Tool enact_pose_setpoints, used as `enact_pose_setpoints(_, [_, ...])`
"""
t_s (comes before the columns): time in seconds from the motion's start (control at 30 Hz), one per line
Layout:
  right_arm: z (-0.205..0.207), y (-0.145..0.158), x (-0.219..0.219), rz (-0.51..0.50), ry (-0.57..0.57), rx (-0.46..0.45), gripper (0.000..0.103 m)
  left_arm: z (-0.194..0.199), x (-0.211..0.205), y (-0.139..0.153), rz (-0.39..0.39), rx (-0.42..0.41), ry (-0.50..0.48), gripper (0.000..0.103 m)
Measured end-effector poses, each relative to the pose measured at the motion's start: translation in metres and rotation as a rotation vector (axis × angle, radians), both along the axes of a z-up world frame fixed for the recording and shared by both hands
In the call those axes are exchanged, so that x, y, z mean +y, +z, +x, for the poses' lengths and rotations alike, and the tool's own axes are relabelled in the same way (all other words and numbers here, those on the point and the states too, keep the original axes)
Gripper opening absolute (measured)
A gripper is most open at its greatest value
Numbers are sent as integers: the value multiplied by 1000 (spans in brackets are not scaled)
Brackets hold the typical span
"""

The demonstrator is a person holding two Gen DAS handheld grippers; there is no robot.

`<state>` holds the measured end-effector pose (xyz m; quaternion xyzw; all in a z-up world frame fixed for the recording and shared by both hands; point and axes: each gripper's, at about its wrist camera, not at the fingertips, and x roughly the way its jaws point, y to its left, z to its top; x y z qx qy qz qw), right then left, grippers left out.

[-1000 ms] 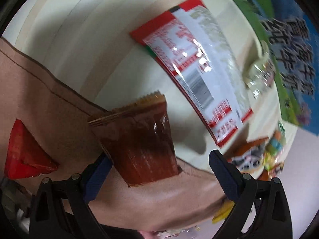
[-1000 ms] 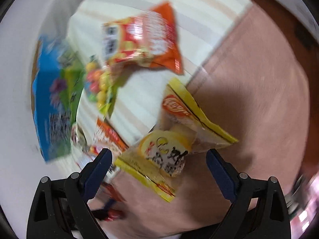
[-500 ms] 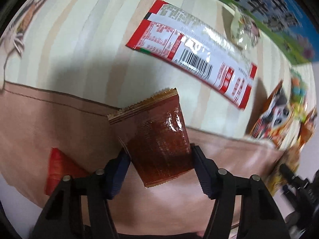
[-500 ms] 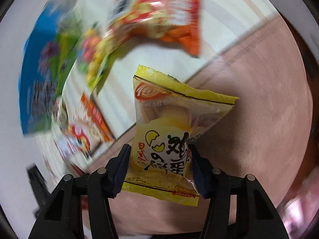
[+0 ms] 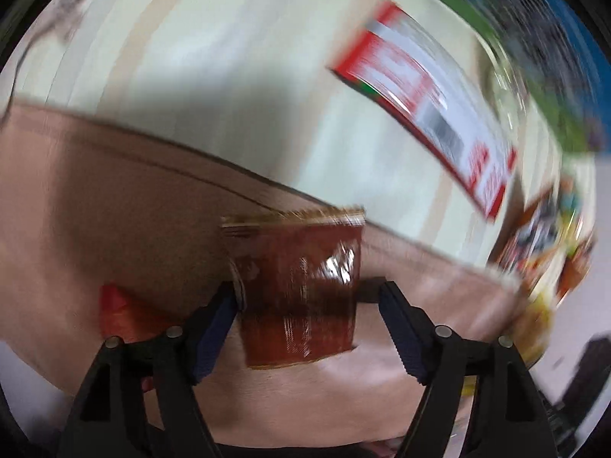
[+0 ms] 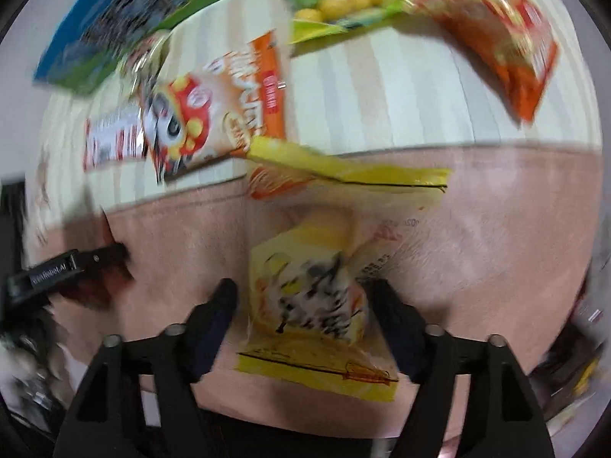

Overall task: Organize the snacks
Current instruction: 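Grasp the brown wafer packet with left tool while right grasps yellow egg-print bag, then carry both packets into the box and open both tools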

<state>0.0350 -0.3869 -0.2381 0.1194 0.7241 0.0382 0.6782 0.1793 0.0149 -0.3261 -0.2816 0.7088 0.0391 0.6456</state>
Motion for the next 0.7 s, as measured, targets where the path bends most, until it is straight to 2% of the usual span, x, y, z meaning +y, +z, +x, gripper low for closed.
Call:
enact_pose_setpoints(0.07, [-2,-1,-13,35,-89,2,77,-4,8,-2,-26,-3,80,74])
enact_pose_setpoints(0.13, [-5,-1,-23,57,-154,-8,77,-7,7,-2,12,3,66,67])
enact_pose_setpoints(0.2, [-6,0,-32,46,-191,-31,70,-6,-10,4,110,-24,-30,54])
enact_pose_setpoints(0.23, [-8,1,-33,23,-186,-38,62,-7,-18,8,144,-42,-77,54])
enact_pose_setpoints(0.33, [-7,4,-30,-26,-143,-70,53,-8,-43,18,249,-92,-206,53])
enact_pose_setpoints(0.43, [-9,9,-22,-52,-100,-100,47,-8,-57,27,310,-124,-287,53])
enact_pose_setpoints(0.53, [-9,18,-19,-42,-87,-125,45,-3,-68,40,301,-150,-313,53])
enact_pose_setpoints(0.7, [1,53,-10,50,-80,-178,45,6,-72,92,248,-240,-322,53])
